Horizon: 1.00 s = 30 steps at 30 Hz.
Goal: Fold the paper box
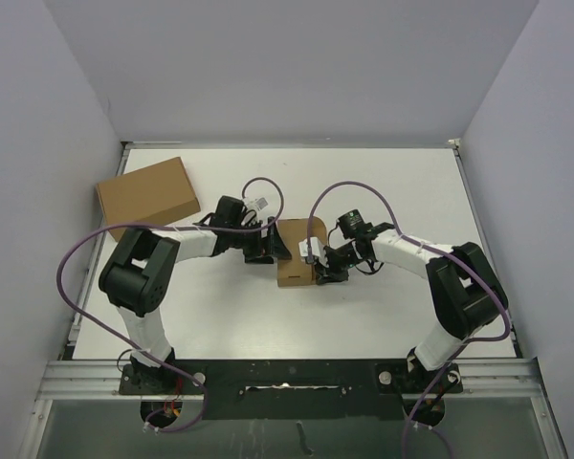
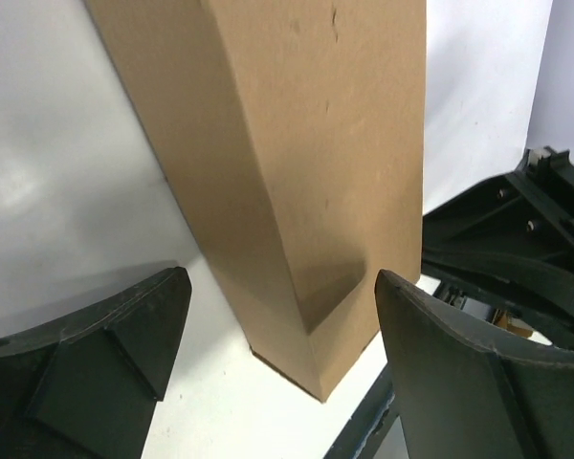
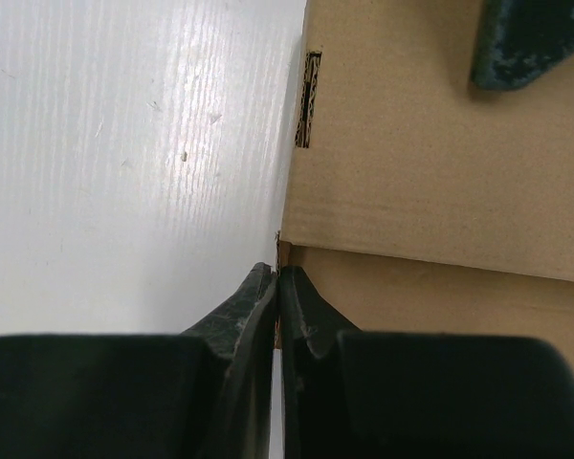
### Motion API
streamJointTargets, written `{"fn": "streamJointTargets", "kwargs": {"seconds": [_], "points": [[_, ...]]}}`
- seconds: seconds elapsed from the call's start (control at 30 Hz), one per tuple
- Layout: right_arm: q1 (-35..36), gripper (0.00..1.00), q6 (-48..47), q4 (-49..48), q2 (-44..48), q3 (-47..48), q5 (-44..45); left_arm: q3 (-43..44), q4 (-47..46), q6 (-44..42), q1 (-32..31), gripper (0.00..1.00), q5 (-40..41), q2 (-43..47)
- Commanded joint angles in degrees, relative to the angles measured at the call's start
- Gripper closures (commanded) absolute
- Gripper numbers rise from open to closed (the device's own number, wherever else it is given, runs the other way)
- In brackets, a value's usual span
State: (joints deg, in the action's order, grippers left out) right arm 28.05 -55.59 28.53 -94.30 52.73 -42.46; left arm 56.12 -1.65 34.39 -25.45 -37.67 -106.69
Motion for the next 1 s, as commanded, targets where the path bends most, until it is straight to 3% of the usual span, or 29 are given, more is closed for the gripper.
{"fn": "streamJointTargets", "kwargs": {"seconds": [0.0, 0.33, 0.97], "points": [[-0.11, 1.0, 0.31, 0.58, 0.26, 1.76, -1.39, -4.51, -1.17, 1.58, -0.83, 0.23, 0.36, 4.06], [-0.1, 1.0, 1.23, 0.51, -0.03, 2.03, -0.7, -6.82, -4.39, 2.89, -1.29, 0.45, -1.42, 0.25], [0.62, 1.0, 3.59, 0.65, 0.97, 3.02, -1.94, -5.7, -1.69, 1.73, -0.14, 0.47, -0.85, 0.07]]}}
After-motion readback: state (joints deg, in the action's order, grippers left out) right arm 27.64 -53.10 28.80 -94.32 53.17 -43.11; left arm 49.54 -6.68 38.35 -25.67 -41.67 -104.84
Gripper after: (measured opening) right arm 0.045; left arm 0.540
